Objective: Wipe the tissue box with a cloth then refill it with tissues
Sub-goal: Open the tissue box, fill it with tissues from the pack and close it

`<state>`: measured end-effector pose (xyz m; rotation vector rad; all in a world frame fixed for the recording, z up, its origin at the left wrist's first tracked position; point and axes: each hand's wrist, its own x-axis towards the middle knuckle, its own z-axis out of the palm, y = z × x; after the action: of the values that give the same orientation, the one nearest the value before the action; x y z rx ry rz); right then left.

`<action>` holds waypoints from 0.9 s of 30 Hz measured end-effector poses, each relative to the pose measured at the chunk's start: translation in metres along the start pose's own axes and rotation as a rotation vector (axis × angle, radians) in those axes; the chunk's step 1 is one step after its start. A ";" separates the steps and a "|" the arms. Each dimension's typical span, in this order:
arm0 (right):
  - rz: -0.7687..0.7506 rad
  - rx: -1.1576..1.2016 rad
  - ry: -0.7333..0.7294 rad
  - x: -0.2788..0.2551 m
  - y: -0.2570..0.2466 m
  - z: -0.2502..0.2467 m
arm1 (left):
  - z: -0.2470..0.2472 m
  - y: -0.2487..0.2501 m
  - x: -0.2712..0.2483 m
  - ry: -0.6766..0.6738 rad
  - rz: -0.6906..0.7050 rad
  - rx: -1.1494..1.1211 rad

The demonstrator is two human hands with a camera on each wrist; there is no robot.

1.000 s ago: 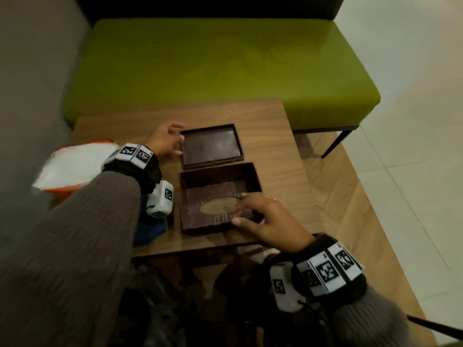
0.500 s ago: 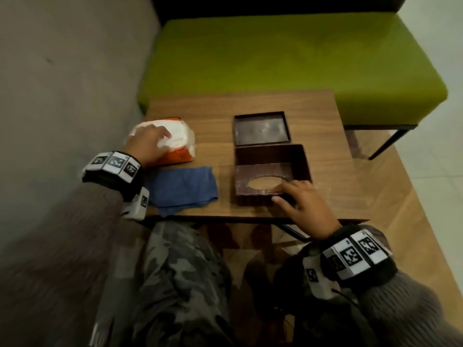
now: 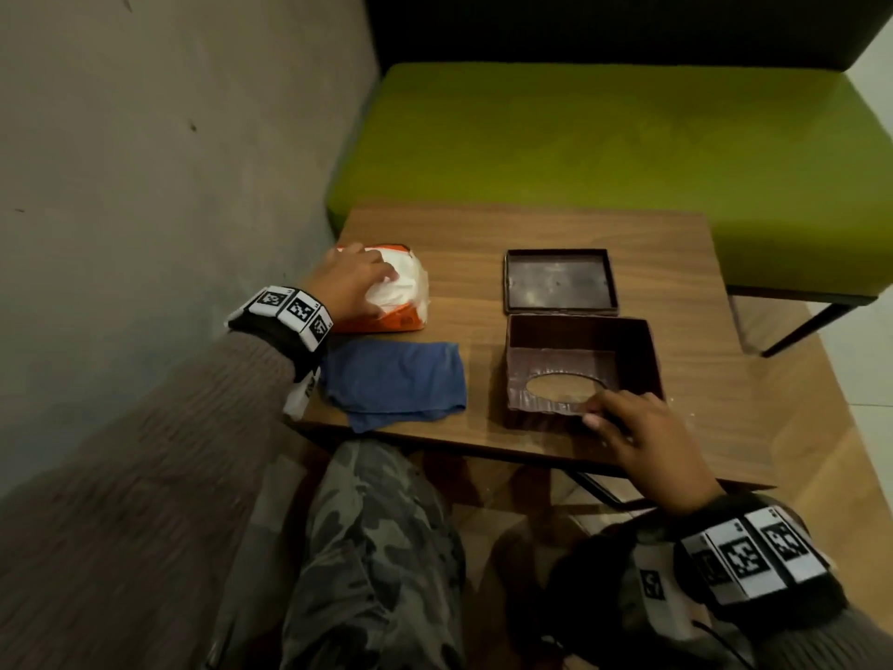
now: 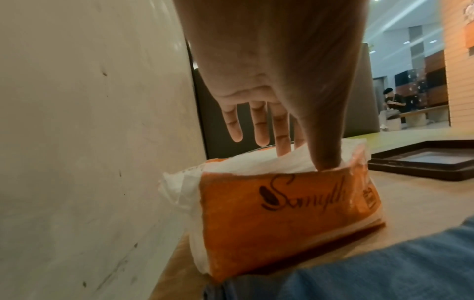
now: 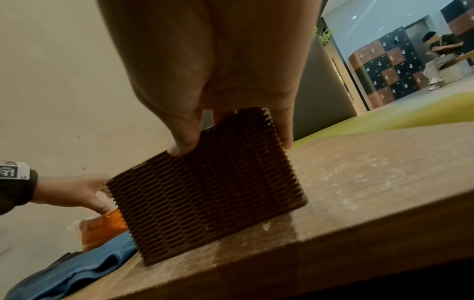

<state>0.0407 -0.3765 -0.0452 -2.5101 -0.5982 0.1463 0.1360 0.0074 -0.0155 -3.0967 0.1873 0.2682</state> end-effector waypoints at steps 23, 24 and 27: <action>0.024 0.015 -0.003 -0.002 0.002 0.001 | 0.010 0.007 0.006 -0.010 -0.116 -0.031; 0.020 0.014 0.000 -0.002 0.002 0.001 | 0.010 0.007 0.006 -0.013 -0.115 -0.036; 0.027 0.009 -0.005 -0.002 0.002 0.001 | 0.007 0.001 0.011 -0.020 -0.118 -0.075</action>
<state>0.0396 -0.3785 -0.0473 -2.5105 -0.5650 0.1647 0.1452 0.0053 -0.0244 -3.1623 -0.0067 0.3092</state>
